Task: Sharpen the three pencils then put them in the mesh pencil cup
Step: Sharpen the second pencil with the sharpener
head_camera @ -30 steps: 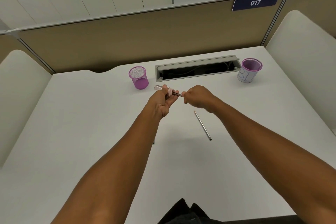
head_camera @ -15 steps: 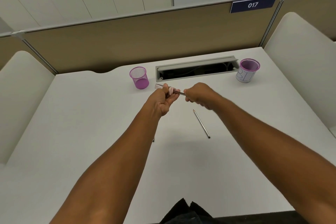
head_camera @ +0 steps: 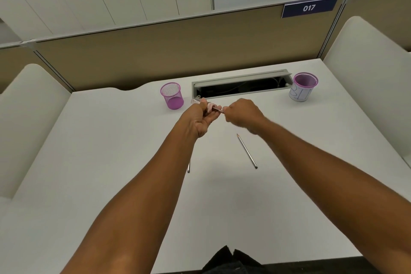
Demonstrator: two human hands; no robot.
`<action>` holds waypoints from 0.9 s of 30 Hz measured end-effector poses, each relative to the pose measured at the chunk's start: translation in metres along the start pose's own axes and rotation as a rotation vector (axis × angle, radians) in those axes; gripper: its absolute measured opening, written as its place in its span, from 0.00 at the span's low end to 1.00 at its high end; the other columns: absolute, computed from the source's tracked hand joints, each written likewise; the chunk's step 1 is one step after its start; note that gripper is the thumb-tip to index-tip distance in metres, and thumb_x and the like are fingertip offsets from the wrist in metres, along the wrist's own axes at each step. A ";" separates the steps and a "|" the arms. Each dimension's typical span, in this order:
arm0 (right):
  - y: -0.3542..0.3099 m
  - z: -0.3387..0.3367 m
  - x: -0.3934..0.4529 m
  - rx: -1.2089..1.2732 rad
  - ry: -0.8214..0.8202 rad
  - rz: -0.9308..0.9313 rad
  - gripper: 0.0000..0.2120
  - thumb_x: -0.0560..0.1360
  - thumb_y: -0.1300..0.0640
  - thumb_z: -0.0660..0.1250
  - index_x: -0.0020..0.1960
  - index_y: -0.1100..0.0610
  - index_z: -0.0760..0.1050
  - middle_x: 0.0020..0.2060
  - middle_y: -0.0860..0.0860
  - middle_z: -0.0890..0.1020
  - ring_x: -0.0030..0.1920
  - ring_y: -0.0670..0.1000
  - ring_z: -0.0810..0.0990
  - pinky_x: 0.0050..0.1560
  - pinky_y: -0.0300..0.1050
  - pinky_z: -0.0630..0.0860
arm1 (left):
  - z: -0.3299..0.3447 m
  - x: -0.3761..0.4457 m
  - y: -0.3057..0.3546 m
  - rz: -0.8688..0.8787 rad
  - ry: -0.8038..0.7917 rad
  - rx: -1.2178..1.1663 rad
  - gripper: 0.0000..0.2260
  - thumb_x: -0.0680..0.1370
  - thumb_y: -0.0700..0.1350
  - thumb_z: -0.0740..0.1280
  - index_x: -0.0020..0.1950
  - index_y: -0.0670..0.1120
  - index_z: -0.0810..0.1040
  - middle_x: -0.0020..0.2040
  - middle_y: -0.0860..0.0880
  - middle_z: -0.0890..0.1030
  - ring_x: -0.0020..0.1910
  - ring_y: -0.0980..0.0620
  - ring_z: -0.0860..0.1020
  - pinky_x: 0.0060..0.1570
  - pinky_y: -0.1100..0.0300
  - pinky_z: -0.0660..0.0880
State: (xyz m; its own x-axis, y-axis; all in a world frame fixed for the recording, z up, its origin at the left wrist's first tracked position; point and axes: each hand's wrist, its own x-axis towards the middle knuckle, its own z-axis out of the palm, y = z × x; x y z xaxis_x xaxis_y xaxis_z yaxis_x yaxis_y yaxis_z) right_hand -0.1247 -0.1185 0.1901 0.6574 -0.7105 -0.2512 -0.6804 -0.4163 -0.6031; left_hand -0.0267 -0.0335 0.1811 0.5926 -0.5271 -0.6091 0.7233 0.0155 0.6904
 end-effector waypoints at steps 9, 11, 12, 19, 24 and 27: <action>0.011 -0.005 -0.001 -0.031 -0.079 -0.134 0.18 0.79 0.44 0.61 0.49 0.59 0.77 0.42 0.54 0.80 0.41 0.52 0.76 0.38 0.43 0.71 | -0.001 -0.002 -0.002 0.023 0.024 0.004 0.17 0.82 0.40 0.60 0.71 0.38 0.69 0.52 0.38 0.78 0.53 0.41 0.80 0.56 0.47 0.76; 0.018 0.002 -0.002 -0.209 0.070 -0.218 0.16 0.79 0.42 0.60 0.48 0.56 0.74 0.41 0.51 0.78 0.41 0.52 0.76 0.38 0.43 0.69 | -0.002 -0.003 -0.003 0.028 0.030 -0.004 0.17 0.83 0.39 0.59 0.72 0.39 0.68 0.52 0.38 0.76 0.52 0.42 0.79 0.57 0.47 0.76; 0.020 0.005 -0.004 -0.287 0.138 -0.259 0.15 0.80 0.43 0.59 0.46 0.55 0.73 0.38 0.50 0.77 0.39 0.52 0.75 0.36 0.42 0.67 | -0.001 -0.003 -0.004 0.029 0.032 -0.006 0.17 0.83 0.39 0.59 0.72 0.39 0.68 0.52 0.38 0.75 0.51 0.43 0.79 0.56 0.48 0.76; 0.016 0.022 -0.016 -0.350 0.251 -0.211 0.11 0.79 0.53 0.59 0.41 0.57 0.73 0.34 0.52 0.74 0.32 0.53 0.71 0.30 0.40 0.61 | -0.001 -0.009 -0.006 -0.028 0.072 -0.009 0.16 0.82 0.41 0.62 0.68 0.36 0.71 0.50 0.38 0.78 0.53 0.41 0.81 0.52 0.47 0.78; 0.003 0.000 0.001 0.266 -0.271 0.227 0.17 0.80 0.52 0.57 0.42 0.62 0.78 0.35 0.54 0.74 0.31 0.49 0.67 0.32 0.41 0.64 | -0.006 -0.009 -0.009 -0.030 0.073 0.022 0.17 0.82 0.41 0.62 0.70 0.38 0.70 0.58 0.37 0.79 0.49 0.41 0.82 0.52 0.47 0.78; 0.007 0.010 -0.001 0.038 -0.181 0.021 0.17 0.80 0.47 0.58 0.47 0.61 0.75 0.39 0.54 0.76 0.35 0.51 0.70 0.33 0.41 0.66 | -0.007 -0.006 -0.007 -0.031 0.100 0.004 0.18 0.82 0.41 0.62 0.71 0.39 0.68 0.58 0.37 0.79 0.48 0.42 0.82 0.48 0.47 0.79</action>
State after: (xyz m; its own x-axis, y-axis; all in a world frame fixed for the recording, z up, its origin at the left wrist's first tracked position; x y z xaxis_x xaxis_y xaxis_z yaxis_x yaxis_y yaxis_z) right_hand -0.1266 -0.1148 0.1786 0.6928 -0.6039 -0.3940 -0.6842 -0.3781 -0.6236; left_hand -0.0323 -0.0244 0.1770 0.6025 -0.4399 -0.6659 0.7407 -0.0026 0.6718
